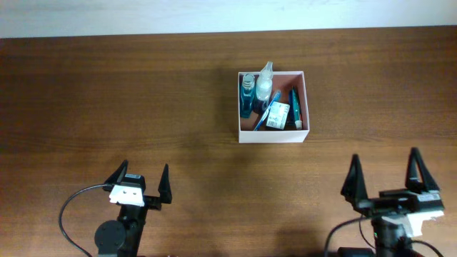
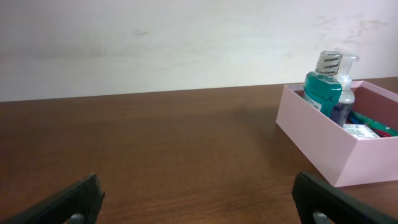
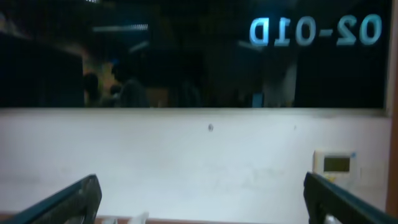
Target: Pack container
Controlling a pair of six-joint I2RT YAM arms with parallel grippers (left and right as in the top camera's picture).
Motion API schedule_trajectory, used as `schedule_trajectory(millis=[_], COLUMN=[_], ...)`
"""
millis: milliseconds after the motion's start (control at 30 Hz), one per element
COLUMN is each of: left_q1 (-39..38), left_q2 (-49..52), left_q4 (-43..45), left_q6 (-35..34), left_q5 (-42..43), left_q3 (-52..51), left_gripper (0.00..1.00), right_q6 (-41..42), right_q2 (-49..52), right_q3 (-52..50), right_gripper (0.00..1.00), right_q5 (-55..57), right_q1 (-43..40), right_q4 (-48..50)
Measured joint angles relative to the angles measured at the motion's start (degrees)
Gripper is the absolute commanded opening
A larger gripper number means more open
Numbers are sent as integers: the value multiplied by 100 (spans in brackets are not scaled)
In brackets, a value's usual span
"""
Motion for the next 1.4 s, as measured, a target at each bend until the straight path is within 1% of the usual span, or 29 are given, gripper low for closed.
schedule_trajectory(millis=[200,300,400,467,833,1300,1400], left_q1=[0,0,0,0,0,0,0], left_q2=[0,0,0,0,0,0,0], left_q4=[0,0,0,0,0,0,0], left_q6=[0,2,0,0,0,2,0], left_q5=[0,-2,-2,-2,0,-2,-2], left_q3=[0,0,0,0,0,0,0], left_gripper=[99,99,99,99,99,99,99], right_q6=[2,-2,-4,-7,-13,-13,-11], right_q2=[2,2,2,-2,-4,-4,-7], right_q3=[-870,-1368,-1971,-2179,-2304,-2304,-2304], right_gripper=[99,99,99,99,99,99,99], right_q5=[0,0,-2,0,0,-2,2], right_q1=[186,205,208,210,210,212,212], right_q4=[348,839,1602,1709,1386,-118,-210])
